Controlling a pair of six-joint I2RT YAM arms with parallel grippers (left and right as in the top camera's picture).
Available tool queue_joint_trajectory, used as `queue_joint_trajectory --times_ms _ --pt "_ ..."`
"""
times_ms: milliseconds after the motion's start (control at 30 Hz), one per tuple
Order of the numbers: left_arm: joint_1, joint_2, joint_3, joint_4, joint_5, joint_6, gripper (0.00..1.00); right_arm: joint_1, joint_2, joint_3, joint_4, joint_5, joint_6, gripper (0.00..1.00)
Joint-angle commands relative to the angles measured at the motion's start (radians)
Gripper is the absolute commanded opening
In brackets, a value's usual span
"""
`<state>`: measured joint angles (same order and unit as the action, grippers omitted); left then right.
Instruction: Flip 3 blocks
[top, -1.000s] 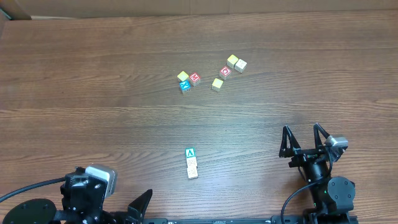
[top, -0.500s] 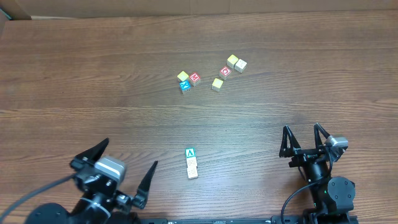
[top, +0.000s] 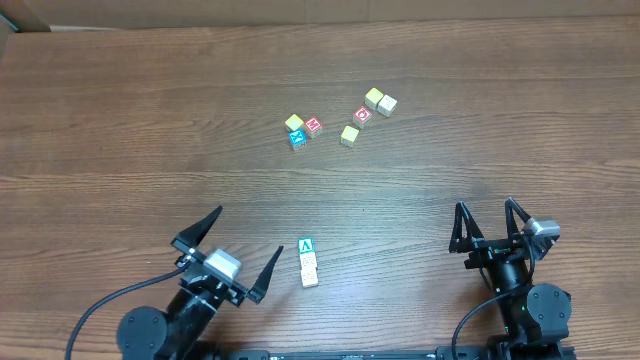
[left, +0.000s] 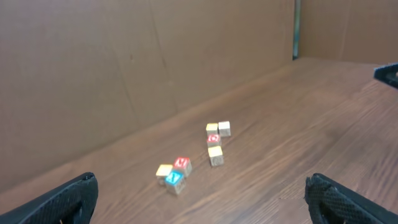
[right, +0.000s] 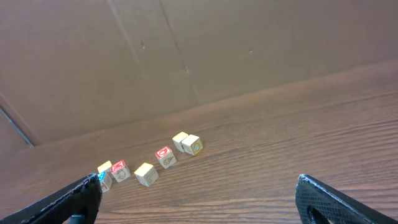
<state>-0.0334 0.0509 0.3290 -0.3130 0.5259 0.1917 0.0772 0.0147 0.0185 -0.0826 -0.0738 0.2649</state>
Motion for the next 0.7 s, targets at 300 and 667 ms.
queue_joint_trajectory --times_ms 300,667 --pt "-0.005 -0.048 -0.251 0.261 -0.037 0.014 1.00 -0.008 -0.012 -0.011 0.005 0.005 -0.008 1.00" --pt "-0.005 -0.048 -0.320 0.259 -0.191 -0.173 1.00 -0.008 -0.012 -0.011 0.005 0.005 -0.007 1.00"
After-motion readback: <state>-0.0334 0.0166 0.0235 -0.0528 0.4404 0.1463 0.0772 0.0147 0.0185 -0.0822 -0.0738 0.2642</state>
